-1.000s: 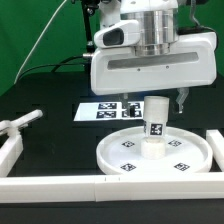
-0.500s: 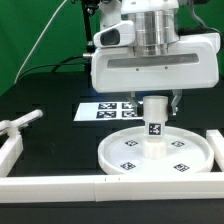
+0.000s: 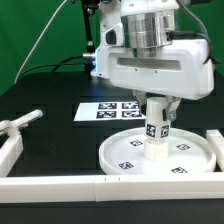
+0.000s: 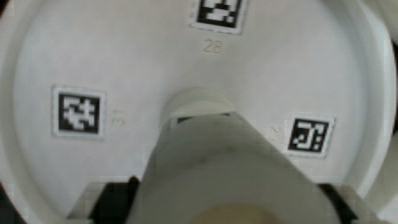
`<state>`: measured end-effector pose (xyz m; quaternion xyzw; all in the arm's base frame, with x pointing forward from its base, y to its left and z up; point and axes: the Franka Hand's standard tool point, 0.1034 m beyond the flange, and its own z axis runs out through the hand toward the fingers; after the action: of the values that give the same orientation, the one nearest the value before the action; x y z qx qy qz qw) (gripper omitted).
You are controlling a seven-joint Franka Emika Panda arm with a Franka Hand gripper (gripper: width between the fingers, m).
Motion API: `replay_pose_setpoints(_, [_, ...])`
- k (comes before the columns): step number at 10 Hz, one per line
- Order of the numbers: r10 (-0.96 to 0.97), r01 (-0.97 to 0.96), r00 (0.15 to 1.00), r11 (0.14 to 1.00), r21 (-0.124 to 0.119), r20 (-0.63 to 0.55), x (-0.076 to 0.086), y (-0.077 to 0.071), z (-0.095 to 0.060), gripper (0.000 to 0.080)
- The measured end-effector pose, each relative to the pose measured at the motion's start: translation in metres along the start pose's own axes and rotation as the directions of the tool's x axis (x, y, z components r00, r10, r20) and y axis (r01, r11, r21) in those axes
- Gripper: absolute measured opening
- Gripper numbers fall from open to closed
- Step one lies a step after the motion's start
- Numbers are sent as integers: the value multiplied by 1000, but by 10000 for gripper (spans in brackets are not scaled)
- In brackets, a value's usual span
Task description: Assemble round table
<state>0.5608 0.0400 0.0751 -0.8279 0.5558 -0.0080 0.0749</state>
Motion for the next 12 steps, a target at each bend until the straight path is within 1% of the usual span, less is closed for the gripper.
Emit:
replay_pose_setpoints(1, [85,-85,996,996,6,10,-2,0,0,407])
replay_pose_setpoints(2, [116,-116,993,993,8,14,-2,0,0,407])
replay_pose_setpoints(3, [101,-102,995,995,9,16,-3,0,1,407])
replay_pose_setpoints(4, [76,-76,997,997,10,17,-3,0,1,485])
replay_pose_setpoints(5, [7,-8,1000,1000,13,15,-2,-1,0,612])
replay_pose_setpoints(6, [-127,126,992,992,20,10,1,-1,-3,612])
replay_pose_setpoints(7, [-297,297,955,954,25,3,4,-2,-6,642])
replay_pose_setpoints(8, [-515,515,857,857,12,6,4,-2,-11,647])
replay_pose_setpoints(9, [-601,601,799,799,7,1,1,-3,-12,647])
replay_pose_setpoints(12, [-774,774,634,634,5,2,3,-2,-10,649])
